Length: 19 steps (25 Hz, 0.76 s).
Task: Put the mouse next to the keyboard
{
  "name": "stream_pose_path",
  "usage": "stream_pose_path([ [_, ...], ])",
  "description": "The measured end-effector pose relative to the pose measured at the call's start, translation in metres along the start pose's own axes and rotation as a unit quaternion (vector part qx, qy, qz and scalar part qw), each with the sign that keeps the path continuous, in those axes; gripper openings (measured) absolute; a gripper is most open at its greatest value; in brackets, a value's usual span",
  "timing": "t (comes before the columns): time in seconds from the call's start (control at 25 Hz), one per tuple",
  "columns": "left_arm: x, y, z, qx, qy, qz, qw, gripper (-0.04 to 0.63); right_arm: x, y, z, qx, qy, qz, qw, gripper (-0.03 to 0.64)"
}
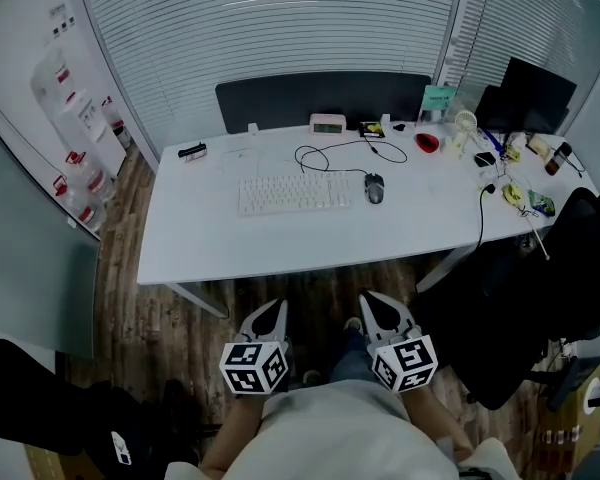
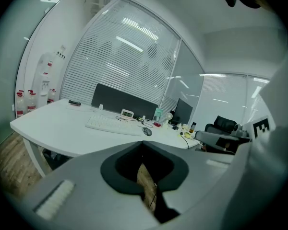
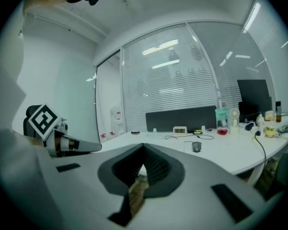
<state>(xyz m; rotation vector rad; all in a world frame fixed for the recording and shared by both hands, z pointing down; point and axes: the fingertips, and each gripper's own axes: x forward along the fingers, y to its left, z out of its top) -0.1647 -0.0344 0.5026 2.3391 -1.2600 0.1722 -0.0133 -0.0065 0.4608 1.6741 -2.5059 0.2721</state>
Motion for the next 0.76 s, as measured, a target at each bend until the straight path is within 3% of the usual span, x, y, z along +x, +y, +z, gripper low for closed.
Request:
stream_pose_path([
  [0.76,0.014,0.0,0.009,-0.008,0.003,-0.007,0.9999,0.012,0.017,-0.011,0.003,0.014,0.004,0.001,1.0,0.002],
])
